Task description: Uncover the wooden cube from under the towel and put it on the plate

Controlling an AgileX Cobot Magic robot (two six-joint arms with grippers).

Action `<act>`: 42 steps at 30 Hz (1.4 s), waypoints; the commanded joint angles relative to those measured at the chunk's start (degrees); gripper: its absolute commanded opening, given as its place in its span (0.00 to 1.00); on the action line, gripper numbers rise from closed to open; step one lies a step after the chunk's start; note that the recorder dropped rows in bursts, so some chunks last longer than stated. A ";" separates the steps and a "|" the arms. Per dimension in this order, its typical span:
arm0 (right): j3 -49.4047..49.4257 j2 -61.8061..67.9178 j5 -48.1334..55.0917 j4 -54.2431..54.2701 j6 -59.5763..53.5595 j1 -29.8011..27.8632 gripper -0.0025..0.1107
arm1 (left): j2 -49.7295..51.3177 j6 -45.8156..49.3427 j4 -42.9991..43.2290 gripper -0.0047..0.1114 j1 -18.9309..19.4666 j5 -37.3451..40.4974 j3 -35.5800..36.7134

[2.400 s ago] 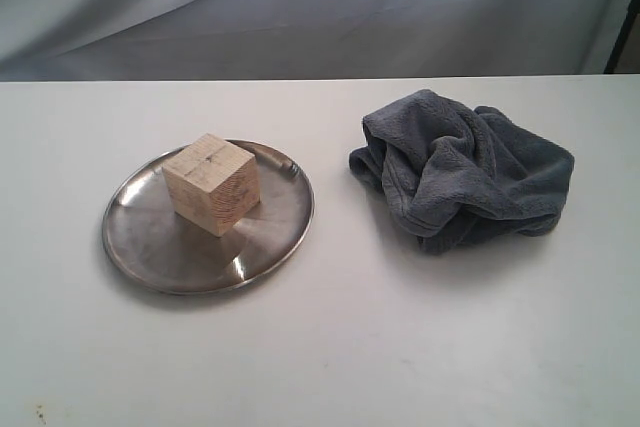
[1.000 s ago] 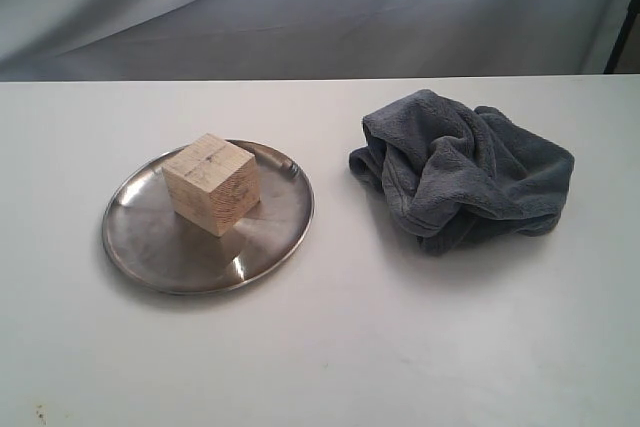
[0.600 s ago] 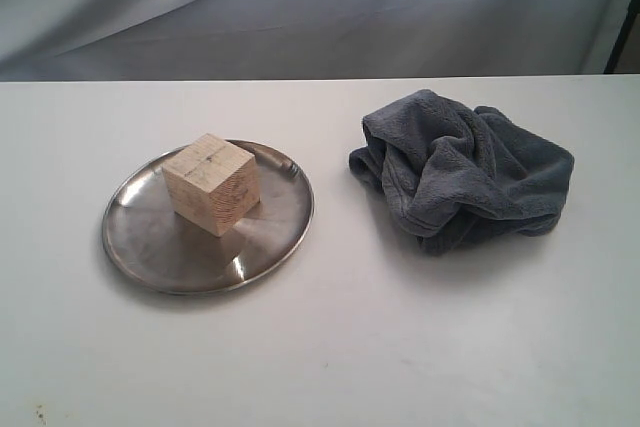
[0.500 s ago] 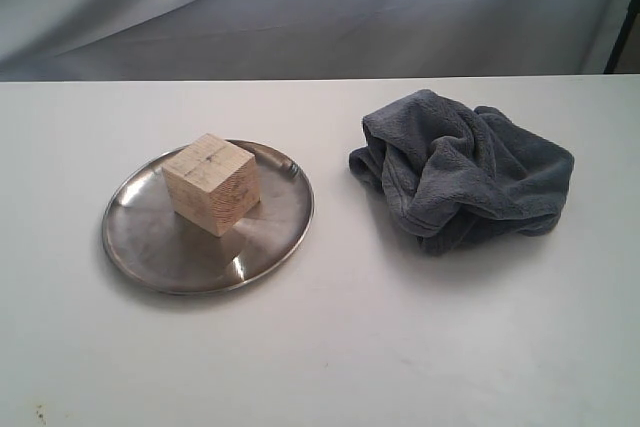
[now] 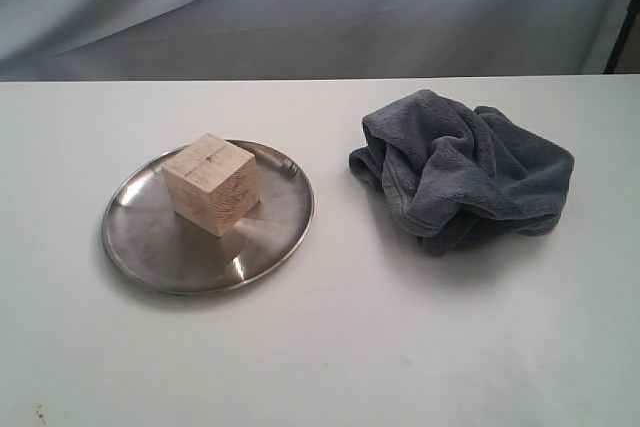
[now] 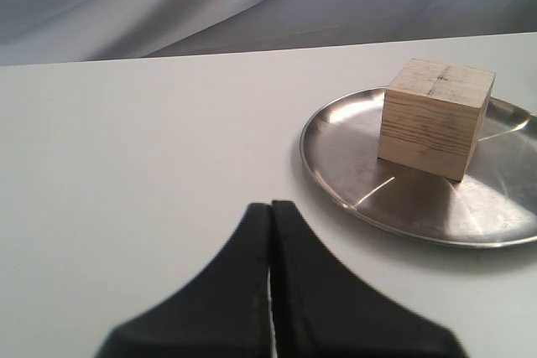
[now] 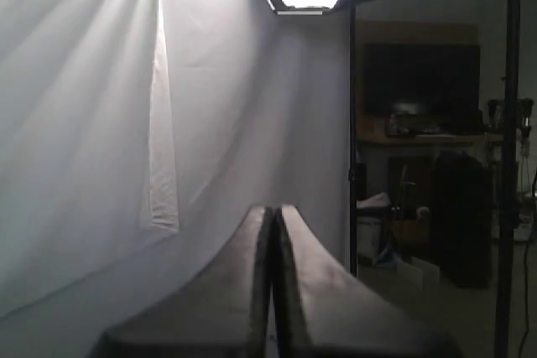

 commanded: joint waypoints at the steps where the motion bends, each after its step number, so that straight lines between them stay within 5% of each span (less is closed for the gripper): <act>1: 9.11 -4.33 -4.27 -1.14 -0.47 -2.99 0.02 | -0.21 -0.28 -0.14 0.04 -0.12 -0.68 0.27; 20: 37.18 -25.22 -9.95 -0.07 2.68 -3.28 0.02 | -0.21 -0.28 -0.14 0.04 -0.12 -0.68 0.27; 33: 37.77 -25.96 -9.82 6.70 2.25 -3.15 0.02 | -0.21 -0.28 -0.14 0.04 -0.12 -0.68 0.27; 42: 38.94 -25.96 -9.73 38.89 -31.03 -3.15 0.02 | -0.21 -0.28 -0.14 0.04 -0.12 -0.68 0.27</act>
